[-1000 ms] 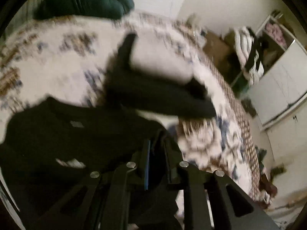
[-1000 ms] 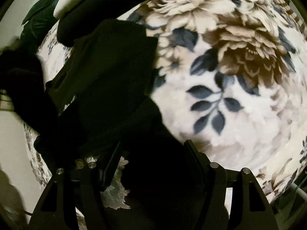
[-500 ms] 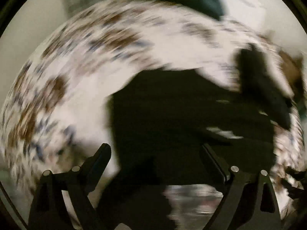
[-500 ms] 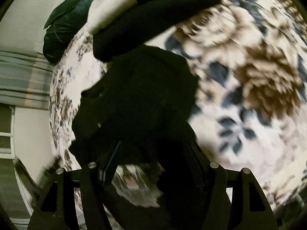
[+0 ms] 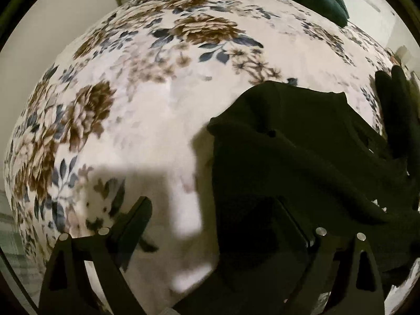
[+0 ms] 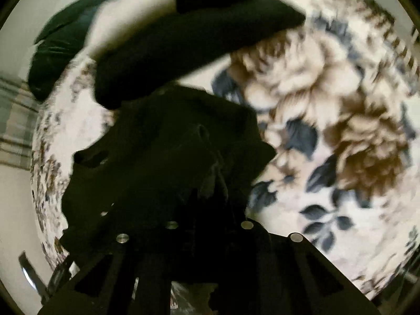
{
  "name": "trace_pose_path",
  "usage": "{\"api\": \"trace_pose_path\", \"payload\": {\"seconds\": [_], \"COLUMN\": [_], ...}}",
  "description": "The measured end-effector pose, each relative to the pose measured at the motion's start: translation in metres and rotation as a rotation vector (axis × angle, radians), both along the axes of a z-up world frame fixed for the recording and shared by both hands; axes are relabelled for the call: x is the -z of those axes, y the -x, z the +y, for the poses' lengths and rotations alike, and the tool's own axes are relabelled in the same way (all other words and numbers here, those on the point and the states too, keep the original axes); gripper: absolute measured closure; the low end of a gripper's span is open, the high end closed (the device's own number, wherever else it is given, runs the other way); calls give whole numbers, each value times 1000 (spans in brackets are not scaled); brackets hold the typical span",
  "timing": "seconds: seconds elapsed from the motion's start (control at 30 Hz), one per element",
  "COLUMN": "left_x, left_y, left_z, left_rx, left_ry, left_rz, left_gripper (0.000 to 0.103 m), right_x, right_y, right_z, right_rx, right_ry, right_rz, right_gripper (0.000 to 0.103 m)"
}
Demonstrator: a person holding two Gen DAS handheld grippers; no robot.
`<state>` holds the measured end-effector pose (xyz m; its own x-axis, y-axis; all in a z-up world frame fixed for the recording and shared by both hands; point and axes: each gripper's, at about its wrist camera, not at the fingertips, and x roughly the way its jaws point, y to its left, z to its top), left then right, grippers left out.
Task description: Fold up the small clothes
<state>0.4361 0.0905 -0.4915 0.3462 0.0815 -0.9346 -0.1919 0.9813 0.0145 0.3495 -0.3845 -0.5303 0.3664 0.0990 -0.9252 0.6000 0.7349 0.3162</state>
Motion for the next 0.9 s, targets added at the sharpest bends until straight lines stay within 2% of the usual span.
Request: {"api": "trace_pose_path", "payload": {"seconds": [0.1, 0.17, 0.3, 0.33, 0.4, 0.47, 0.53, 0.6, 0.67, 0.77, 0.83, 0.87, 0.9], "left_x": [7, 13, 32, 36, 37, 29, 14, -1, -6, 9, 33, 47, 54], "left_y": [-10, -17, -34, -37, -41, -39, -31, -21, -15, -15, -17, -18, -18], "left_z": [-7, -13, -25, -26, -25, -24, -23, -25, -32, -43, -43, -38, -28], "left_rx": [30, 49, 96, 104, 113, 121, 123, 127, 144, 182, 200, 196, 174], "left_ry": [-5, -16, -45, -49, -46, -45, -29, -8, -3, -32, -66, -49, 5], "left_rz": [6, 12, 47, 54, 60, 57, 39, 15, 12, 44, 102, 123, 120], "left_gripper": [9, 9, 9, 9, 9, 9, 9, 9, 9, 9, 8, 5, 0], "right_x": [-5, 5, 40, 53, 63, 58, 35, 11, 0, 8, 35, 45, 57], "right_y": [16, 22, 21, 20, 15, 16, 21, 24, 20, 3, -9, -12, -12], "right_z": [-7, -13, -22, -25, -31, -36, -39, -34, -24, 4, 21, 27, 24], "right_rx": [26, 51, 90, 74, 58, 53, 42, 13, -30, -153, -236, -248, -252], "right_ry": [-7, -9, -63, -112, -162, -184, -147, -112, -108, -107, -68, -48, -22], "right_rz": [16, 58, 119, 145, 174, 165, 124, 60, 36, 33, 106, 135, 163], "right_gripper": [88, 88, 88, 87, 84, 69, 60, 59, 58, 58, 58, 63, 70]}}
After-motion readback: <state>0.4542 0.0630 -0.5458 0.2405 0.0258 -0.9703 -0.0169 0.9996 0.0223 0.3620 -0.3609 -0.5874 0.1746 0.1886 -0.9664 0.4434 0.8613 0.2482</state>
